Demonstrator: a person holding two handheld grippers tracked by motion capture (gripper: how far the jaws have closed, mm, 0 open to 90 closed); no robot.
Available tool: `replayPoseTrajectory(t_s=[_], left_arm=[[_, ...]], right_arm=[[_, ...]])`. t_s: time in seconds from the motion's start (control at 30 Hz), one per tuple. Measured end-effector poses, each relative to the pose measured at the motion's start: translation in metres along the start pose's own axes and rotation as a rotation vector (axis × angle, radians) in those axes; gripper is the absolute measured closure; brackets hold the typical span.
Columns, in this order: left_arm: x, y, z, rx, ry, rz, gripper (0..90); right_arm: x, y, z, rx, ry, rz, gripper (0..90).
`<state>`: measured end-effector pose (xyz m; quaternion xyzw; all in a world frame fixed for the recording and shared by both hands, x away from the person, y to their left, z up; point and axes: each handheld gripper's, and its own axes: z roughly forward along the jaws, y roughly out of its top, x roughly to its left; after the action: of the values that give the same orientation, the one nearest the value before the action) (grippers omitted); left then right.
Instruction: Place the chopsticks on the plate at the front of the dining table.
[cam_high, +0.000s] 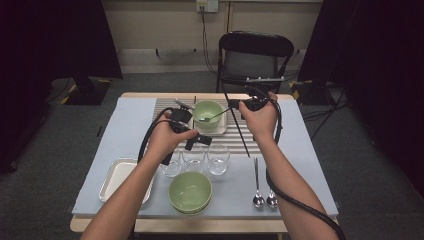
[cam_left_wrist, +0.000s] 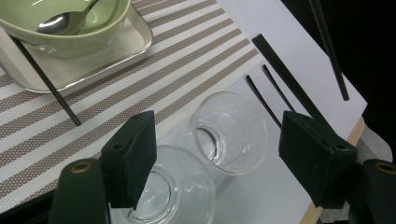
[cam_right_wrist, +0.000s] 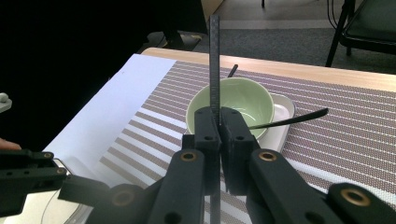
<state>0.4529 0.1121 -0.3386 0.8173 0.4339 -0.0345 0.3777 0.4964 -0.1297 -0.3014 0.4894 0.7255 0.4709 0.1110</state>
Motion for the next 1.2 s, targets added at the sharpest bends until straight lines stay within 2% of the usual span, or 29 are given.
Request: replayPoseTrajectory(t_s=[0.2,0.33,0.57,0.77,0.9,1.2], left_arm=[[-0.007,0.001,0.001,-0.009,-0.021,0.005,27.7],[-0.010,0.000,0.002,0.001,-0.017,0.016,27.7],[-0.013,-0.001,0.007,0.008,-0.040,0.025,27.7],[-0.014,-0.001,0.012,0.014,-0.051,0.017,28.9],[-0.017,-0.001,0.014,0.000,-0.067,0.012,28.4],[-0.018,-0.001,0.016,-0.004,-0.071,-0.004,28.7]], right_arm=[[0.004,0.000,0.004,0.003,-0.002,0.001,86.9],[0.006,-0.001,0.006,0.003,0.000,0.006,86.9],[0.011,-0.002,0.008,-0.001,0.009,0.010,86.9],[0.014,-0.001,0.008,-0.004,0.015,0.009,86.9],[0.017,0.000,0.010,-0.002,0.018,0.005,86.9],[0.019,0.001,0.010,-0.005,0.018,0.006,86.9]])
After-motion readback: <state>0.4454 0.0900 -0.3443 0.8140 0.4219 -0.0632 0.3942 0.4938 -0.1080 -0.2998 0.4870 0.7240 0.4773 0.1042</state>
